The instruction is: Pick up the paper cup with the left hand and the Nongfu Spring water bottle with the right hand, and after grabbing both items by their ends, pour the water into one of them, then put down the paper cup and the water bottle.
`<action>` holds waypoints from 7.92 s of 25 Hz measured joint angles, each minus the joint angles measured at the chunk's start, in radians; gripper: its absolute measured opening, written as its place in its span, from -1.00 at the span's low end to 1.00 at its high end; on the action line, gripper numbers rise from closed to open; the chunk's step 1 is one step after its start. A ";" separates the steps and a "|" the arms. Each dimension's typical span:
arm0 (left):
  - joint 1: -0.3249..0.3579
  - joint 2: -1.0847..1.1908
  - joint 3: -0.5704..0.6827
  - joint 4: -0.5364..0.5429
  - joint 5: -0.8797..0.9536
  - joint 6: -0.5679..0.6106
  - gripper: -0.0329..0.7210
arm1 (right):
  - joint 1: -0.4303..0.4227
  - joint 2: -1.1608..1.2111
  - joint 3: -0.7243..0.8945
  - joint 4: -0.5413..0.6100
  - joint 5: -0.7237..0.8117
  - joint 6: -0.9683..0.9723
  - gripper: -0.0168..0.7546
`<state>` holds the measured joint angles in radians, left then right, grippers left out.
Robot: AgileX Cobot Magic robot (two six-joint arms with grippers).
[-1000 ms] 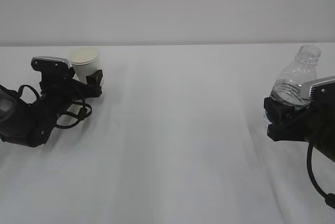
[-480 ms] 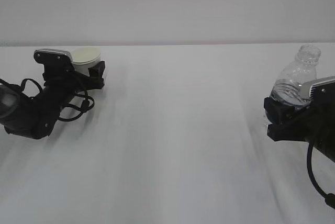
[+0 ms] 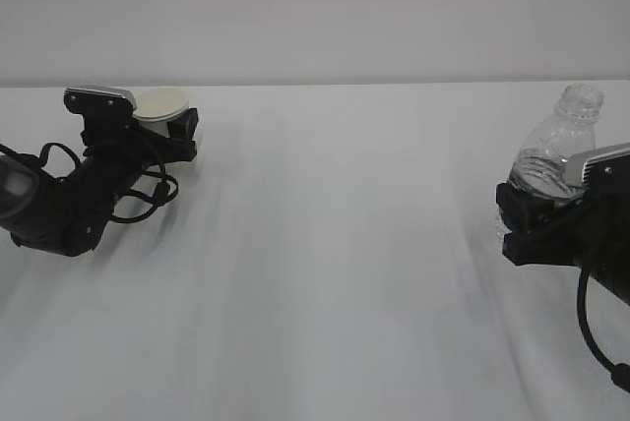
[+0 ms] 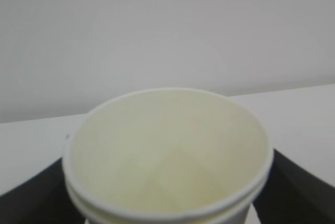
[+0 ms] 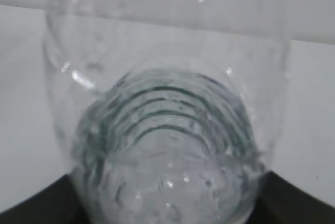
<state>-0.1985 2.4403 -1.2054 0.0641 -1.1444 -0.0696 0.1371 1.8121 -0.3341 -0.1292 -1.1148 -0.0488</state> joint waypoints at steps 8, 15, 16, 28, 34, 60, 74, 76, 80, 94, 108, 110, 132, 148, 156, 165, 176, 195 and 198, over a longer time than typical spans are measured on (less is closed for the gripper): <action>0.000 0.001 0.000 0.000 0.004 -0.014 0.80 | 0.000 0.000 0.000 0.000 0.000 0.000 0.13; 0.000 0.017 0.000 0.000 0.007 -0.022 0.78 | 0.000 0.000 0.000 0.000 0.000 0.000 0.13; 0.000 0.019 0.000 0.000 0.007 -0.023 0.77 | 0.000 0.000 0.000 0.000 0.000 0.000 0.13; 0.000 0.019 0.000 0.000 0.007 -0.025 0.70 | 0.000 0.000 0.000 0.000 0.000 0.000 0.13; 0.000 0.019 0.000 0.000 0.007 -0.025 0.59 | 0.000 0.000 0.000 0.000 0.000 0.000 0.13; 0.000 -0.007 0.066 0.005 -0.021 -0.026 0.34 | 0.000 0.000 0.000 0.000 0.000 0.000 0.13; -0.006 -0.246 0.303 0.305 -0.009 -0.075 0.32 | 0.000 0.000 0.000 0.000 0.000 0.000 0.13; -0.013 -0.264 0.312 0.391 -0.009 -0.128 0.30 | 0.000 0.000 0.000 0.000 0.000 0.000 0.13; -0.034 -0.269 0.315 0.537 -0.009 -0.202 0.28 | 0.000 -0.001 0.000 -0.002 0.000 0.000 0.13; -0.236 -0.269 0.315 0.693 -0.009 -0.295 0.27 | 0.000 -0.217 0.000 -0.029 0.129 0.005 0.13; -0.354 -0.286 0.316 0.740 -0.009 -0.393 0.27 | 0.000 -0.413 -0.006 -0.046 0.432 0.060 0.13; -0.361 -0.310 0.316 0.747 -0.007 -0.397 0.27 | 0.000 -0.445 -0.021 -0.051 0.495 0.065 0.13; -0.453 -0.348 0.161 0.932 0.034 -0.565 0.27 | 0.000 -0.649 -0.174 -0.169 1.072 0.071 0.13; -0.454 -0.348 0.100 0.933 0.127 -0.569 0.27 | 0.000 -0.649 -0.277 -0.389 1.222 0.072 0.13; -0.454 -0.348 0.086 0.936 0.137 -0.569 0.27 | 0.000 -0.649 -0.277 -0.504 1.231 0.072 0.12; -0.504 -0.348 0.080 0.933 0.144 -0.574 0.27 | 0.000 -0.649 -0.277 -0.582 1.241 0.072 0.12; -0.513 -0.337 0.024 0.918 0.210 -0.575 0.27 | 0.000 -0.649 -0.277 -0.712 1.279 0.072 0.11; -0.513 -0.332 0.024 0.910 0.167 -0.584 0.27 | 0.000 -0.649 -0.277 -0.932 1.304 0.072 0.11; -0.513 -0.330 0.024 0.908 0.165 -0.585 0.27 | 0.000 -0.649 -0.277 -0.958 1.304 0.072 0.11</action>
<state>-0.7112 2.1107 -1.1814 0.9718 -0.9792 -0.6547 0.1371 1.1628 -0.6115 -1.0875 0.1890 0.0235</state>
